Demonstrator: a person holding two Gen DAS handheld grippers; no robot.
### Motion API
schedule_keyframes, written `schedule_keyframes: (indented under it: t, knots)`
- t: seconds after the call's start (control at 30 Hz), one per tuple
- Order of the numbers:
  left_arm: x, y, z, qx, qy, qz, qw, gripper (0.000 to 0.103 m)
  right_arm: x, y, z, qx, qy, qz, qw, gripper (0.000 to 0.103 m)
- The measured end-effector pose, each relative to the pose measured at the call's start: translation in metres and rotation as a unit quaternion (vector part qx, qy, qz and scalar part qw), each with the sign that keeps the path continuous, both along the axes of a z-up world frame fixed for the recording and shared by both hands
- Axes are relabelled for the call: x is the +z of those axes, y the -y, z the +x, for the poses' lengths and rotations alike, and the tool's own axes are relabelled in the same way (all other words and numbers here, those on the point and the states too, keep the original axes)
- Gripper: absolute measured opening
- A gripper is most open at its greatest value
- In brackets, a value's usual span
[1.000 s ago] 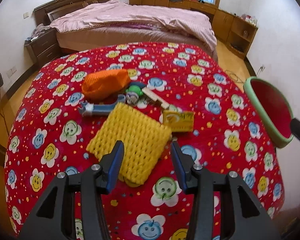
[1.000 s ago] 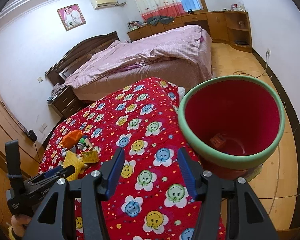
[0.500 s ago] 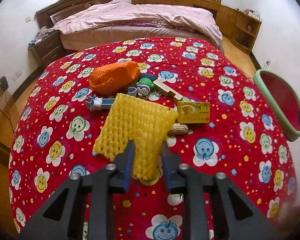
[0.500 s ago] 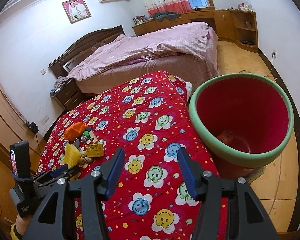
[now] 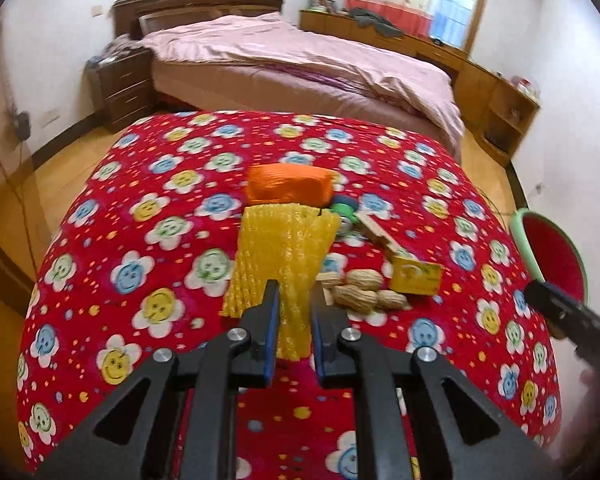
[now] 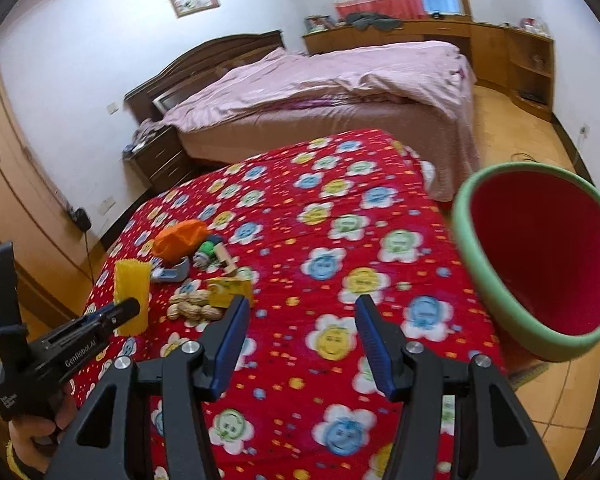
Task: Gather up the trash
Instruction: 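Grasp the second yellow foam net with the left tool, then grasp the yellow printed box with the right tool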
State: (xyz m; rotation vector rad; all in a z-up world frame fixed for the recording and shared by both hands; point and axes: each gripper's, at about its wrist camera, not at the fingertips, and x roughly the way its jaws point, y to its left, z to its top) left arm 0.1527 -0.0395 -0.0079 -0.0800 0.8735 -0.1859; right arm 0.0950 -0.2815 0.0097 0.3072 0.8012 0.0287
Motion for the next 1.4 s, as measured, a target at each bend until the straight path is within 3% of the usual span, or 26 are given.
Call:
schedule_keyframes:
  t: [0.23, 0.73, 0.8, 0.83, 1.13, 1.4]
  knots:
    - [-0.005, -0.023, 0.006, 0.036, -0.01, -0.012, 0.9992, 0.013, -0.018, -0.035, 0.029, 0.038, -0.025, -0.002, 0.999, 0.058]
    - [-0.018, -0.039, 0.016, 0.067, -0.032, -0.017, 0.9971, 0.013, -0.048, -0.076, 0.068, 0.072, -0.064, -0.026, 0.995, 0.058]
    - [-0.019, -0.04, 0.016, 0.068, -0.033, -0.017, 0.997, 0.013, -0.052, -0.078, 0.07, 0.074, -0.067, -0.029, 0.995, 0.054]
    - [-0.019, -0.04, 0.016, 0.068, -0.034, -0.016, 0.997, 0.013, -0.054, -0.079, 0.071, 0.075, -0.071, -0.028, 0.994, 0.046]
    - [-0.019, -0.04, 0.016, 0.064, -0.032, -0.022, 0.9972, 0.013, -0.054, -0.077, 0.068, 0.074, -0.061, -0.018, 0.995, 0.045]
    - [-0.005, -0.024, 0.01, 0.045, -0.013, -0.026, 0.9986, 0.013, -0.032, -0.06, 0.049, 0.059, -0.028, -0.009, 0.998, 0.045]
